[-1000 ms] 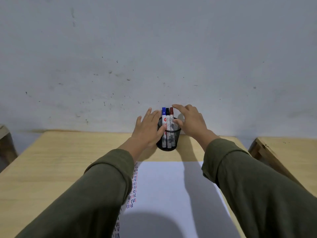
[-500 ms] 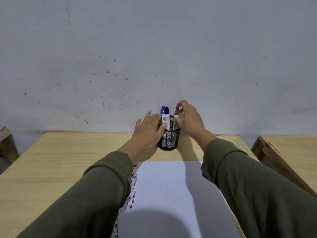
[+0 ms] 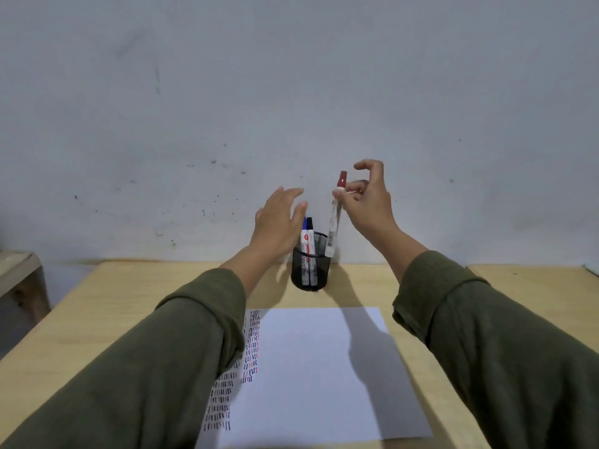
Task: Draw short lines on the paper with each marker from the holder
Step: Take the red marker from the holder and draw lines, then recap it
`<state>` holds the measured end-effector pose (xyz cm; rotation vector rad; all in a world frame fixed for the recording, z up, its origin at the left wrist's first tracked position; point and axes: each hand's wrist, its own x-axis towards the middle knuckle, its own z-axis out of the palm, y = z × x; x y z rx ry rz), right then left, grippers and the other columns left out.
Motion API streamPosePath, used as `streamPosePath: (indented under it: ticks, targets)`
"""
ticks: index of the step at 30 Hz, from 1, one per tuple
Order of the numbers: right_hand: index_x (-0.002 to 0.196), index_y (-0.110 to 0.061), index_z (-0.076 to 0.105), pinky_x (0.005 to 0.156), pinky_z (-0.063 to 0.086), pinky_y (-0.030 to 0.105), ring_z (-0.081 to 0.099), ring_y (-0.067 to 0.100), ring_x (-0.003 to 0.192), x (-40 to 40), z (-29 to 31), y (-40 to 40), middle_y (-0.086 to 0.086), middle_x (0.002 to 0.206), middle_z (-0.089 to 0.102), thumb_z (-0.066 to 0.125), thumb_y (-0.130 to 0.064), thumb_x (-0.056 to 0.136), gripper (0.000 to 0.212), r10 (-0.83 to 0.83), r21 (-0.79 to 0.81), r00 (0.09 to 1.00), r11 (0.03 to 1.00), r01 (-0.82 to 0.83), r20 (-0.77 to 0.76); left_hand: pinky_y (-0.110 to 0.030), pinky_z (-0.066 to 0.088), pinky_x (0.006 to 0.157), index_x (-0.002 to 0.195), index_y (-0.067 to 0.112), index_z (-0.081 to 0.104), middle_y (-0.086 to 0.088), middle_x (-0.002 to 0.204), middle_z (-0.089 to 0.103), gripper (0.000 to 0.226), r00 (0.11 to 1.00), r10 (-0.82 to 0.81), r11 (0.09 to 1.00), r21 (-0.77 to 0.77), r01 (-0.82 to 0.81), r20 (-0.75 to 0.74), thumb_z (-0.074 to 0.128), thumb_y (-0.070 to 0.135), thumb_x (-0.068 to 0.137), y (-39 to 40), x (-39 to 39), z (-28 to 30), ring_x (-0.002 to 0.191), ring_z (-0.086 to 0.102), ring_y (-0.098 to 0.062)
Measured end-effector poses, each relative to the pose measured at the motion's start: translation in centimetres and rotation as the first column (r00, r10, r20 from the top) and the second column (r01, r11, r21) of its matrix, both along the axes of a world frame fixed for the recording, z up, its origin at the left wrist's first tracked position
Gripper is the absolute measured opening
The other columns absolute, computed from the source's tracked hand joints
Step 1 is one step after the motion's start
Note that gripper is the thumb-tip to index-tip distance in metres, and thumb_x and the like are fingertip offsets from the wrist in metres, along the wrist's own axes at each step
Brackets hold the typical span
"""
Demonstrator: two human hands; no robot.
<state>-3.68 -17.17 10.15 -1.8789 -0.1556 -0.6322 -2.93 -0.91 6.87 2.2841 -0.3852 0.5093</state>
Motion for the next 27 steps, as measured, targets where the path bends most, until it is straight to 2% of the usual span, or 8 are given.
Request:
streamPosePath:
  ticks: [3, 7, 11, 13, 16, 19, 22, 27]
  targets:
    - [0.111, -0.027, 0.038, 0.081, 0.054, 0.029, 0.070, 0.023, 0.081, -3.4, 0.0, 0.4, 0.004, 0.082, 0.070, 0.067, -0.012, 0.083, 0.042, 0.155, 0.016, 0.987, 0.988, -0.154, -0.053, -0.023, 0.031, 0.099, 0.134, 0.024, 0.045, 0.001, 0.136, 0.054, 0.039, 0.997, -0.078, 0.967, -0.244, 0.070, -0.023, 0.037, 0.035, 0.097, 0.0, -2.5, 1.9, 0.127, 0.046, -0.014]
    - [0.110, -0.026, 0.040, 0.091, 0.051, 0.046, 0.068, 0.023, 0.088, -7.9, -1.3, 1.3, 0.011, 0.089, 0.074, 0.066, -0.010, 0.085, 0.039, 0.283, 0.021, 0.953, 0.959, -0.282, -0.110, -0.021, 0.034, 0.096, 0.127, 0.031, 0.054, 0.005, 0.125, 0.063, 0.033, 0.975, -0.209, 0.939, -0.294, 0.177, -0.080, 0.044, 0.028, 0.095, 0.4, -6.5, 2.4, 0.117, 0.053, -0.009]
    - [0.112, -0.024, 0.042, 0.089, 0.049, 0.045, 0.066, 0.027, 0.086, -11.7, -2.0, 2.1, 0.015, 0.088, 0.073, 0.065, -0.009, 0.086, 0.038, 0.335, 0.043, 0.934, 0.942, -0.332, -0.121, -0.019, 0.040, 0.088, 0.106, 0.026, 0.067, 0.009, 0.097, 0.070, 0.022, 0.965, -0.246, 0.912, -0.359, 0.198, -0.095, 0.052, 0.020, 0.091, 0.9, -9.8, 1.6, 0.102, 0.061, -0.009]
    - [0.110, -0.027, 0.043, 0.078, 0.052, 0.034, 0.065, 0.019, 0.077, -13.2, -2.0, 2.3, 0.011, 0.083, 0.072, 0.065, -0.012, 0.086, 0.035, 0.363, 0.052, 0.923, 0.932, -0.360, -0.125, -0.016, 0.040, 0.078, 0.096, 0.027, 0.067, 0.012, 0.088, 0.068, 0.016, 0.971, -0.218, 0.907, -0.387, 0.164, -0.102, 0.054, 0.020, 0.090, 1.3, -11.0, 1.1, 0.094, 0.059, -0.008]
    - [0.107, -0.029, 0.048, 0.060, 0.048, 0.015, 0.063, 0.010, 0.063, -15.0, -1.6, 2.2, 0.005, 0.071, 0.071, 0.068, -0.015, 0.084, 0.033, 0.408, 0.050, 0.897, 0.913, -0.406, -0.170, -0.015, 0.038, 0.067, 0.094, 0.024, 0.066, 0.007, 0.093, 0.067, 0.014, 0.980, -0.127, 0.883, -0.468, 0.042, -0.152, 0.052, 0.024, 0.090, 1.9, -12.1, 1.0, 0.090, 0.056, -0.010]
    - [0.107, -0.032, 0.053, 0.061, 0.049, 0.018, 0.065, 0.010, 0.063, -16.1, -1.0, 1.7, 0.003, 0.072, 0.073, 0.071, -0.018, 0.082, 0.034, 0.438, 0.055, 0.869, 0.898, -0.438, -0.229, -0.024, 0.038, 0.068, 0.087, 0.025, 0.065, 0.004, 0.098, 0.066, 0.017, 0.977, -0.001, 0.826, -0.551, -0.120, -0.214, 0.050, 0.030, 0.091, 2.9, -12.6, 1.4, 0.090, 0.054, -0.013]
    - [0.112, -0.029, 0.054, 0.068, 0.051, 0.027, 0.065, 0.015, 0.067, -16.4, -1.0, 1.3, 0.009, 0.087, 0.075, 0.071, -0.019, 0.082, 0.036, 0.493, 0.214, 0.846, 0.866, -0.453, -0.204, -0.027, 0.036, 0.070, 0.083, 0.027, 0.064, 0.001, 0.100, 0.064, 0.021, 0.958, 0.082, 0.769, -0.594, -0.237, -0.276, 0.047, 0.035, 0.092, 3.8, -12.9, 1.5, 0.089, 0.052, -0.016]
    - [0.114, -0.021, 0.058, 0.075, 0.055, 0.027, 0.068, 0.018, 0.073, -16.0, -1.5, 2.4, 0.007, 0.082, 0.074, 0.070, -0.016, 0.081, 0.036, 0.542, 0.539, 0.840, 0.717, -0.442, -0.034, -0.027, 0.036, 0.077, 0.085, 0.022, 0.065, 0.004, 0.096, 0.065, 0.026, 0.951, 0.037, 0.752, -0.618, -0.229, -0.306, 0.048, 0.040, 0.091, 3.3, -13.5, 1.3, 0.097, 0.055, -0.017]
